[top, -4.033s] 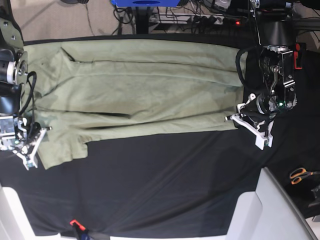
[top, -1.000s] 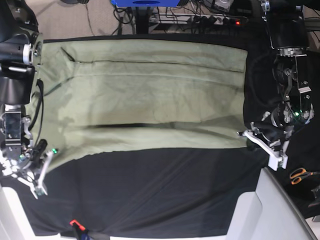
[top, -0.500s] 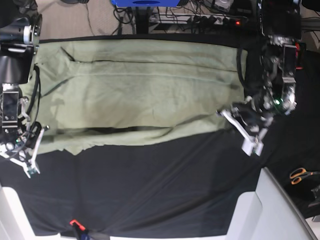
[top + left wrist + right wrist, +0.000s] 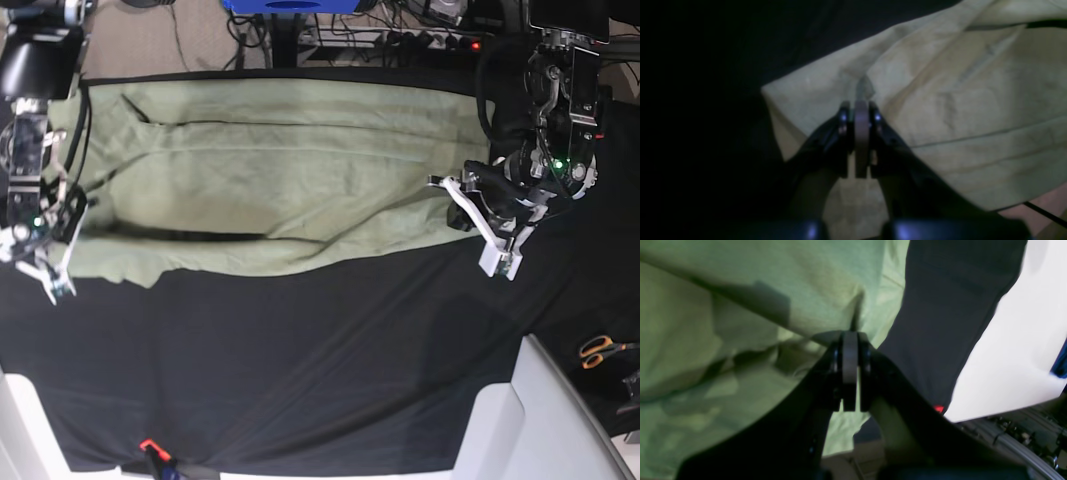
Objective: Fold the T-shirt properly
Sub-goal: 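Hold the shirt's side edges and drag them toward the collar, then lift the held edges and pull them further toward the collar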
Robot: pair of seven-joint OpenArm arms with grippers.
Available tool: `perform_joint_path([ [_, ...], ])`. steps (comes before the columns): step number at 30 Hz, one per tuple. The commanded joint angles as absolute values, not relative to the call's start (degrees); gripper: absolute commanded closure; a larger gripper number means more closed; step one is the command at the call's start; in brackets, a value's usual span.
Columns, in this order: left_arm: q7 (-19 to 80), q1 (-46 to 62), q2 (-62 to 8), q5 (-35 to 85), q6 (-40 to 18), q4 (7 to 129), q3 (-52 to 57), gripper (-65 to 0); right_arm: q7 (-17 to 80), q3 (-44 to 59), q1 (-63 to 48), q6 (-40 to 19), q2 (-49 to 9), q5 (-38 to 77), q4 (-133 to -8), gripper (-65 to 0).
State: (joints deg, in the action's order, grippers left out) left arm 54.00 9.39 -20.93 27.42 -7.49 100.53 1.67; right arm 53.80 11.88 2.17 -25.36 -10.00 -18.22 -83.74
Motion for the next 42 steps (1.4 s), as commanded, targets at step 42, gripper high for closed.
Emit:
perform_joint_path([
  [42,51.21,16.04,-27.38,27.91,-7.78,101.85,1.98,0.0,59.56,15.52,-11.47,-24.92,-4.35,-18.59,-103.69,0.0],
])
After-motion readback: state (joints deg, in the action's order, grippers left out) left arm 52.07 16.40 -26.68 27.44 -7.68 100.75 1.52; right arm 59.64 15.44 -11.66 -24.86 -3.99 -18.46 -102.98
